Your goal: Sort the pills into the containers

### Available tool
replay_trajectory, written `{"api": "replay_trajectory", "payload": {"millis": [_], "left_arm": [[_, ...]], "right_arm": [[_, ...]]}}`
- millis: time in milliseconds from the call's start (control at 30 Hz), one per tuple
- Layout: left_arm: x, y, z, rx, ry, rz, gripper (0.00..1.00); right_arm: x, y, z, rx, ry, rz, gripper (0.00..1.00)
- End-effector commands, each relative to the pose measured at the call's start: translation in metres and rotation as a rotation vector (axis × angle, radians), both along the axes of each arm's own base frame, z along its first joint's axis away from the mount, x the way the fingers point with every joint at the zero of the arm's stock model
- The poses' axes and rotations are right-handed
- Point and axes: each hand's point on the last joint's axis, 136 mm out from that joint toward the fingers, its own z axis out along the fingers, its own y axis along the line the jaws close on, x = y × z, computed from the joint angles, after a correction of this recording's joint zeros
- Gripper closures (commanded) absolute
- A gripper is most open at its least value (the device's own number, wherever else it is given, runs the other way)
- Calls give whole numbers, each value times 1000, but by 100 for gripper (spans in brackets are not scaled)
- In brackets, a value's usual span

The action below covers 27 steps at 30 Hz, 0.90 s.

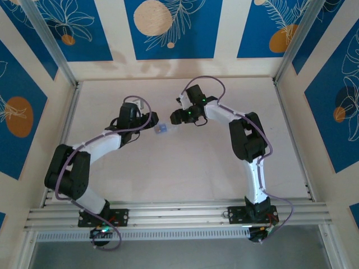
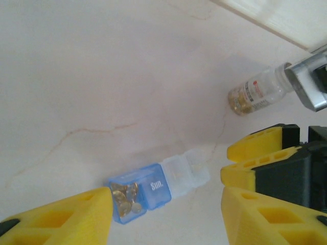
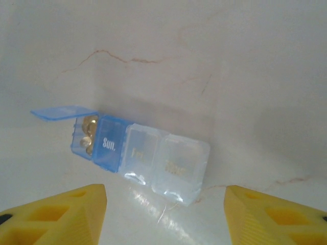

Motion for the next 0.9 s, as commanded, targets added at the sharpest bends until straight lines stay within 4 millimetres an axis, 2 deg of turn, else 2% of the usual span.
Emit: {"api": "replay_trajectory", "payload": {"millis": [0,333,567,867], "left_arm": [[5,14,-31,97,91,10,44],[34,11,-48,78,134,45,45],[35,13,-54,57,151,53,45],[36,17,-76,112,197,46,45]], "right_arm": [[5,3,-12,-41,3,15,37],[10,6,-27,-64,16,23,37],[10,7,-34,-71,29,33,37],[9,5,-41,-86,39,34,37]]}}
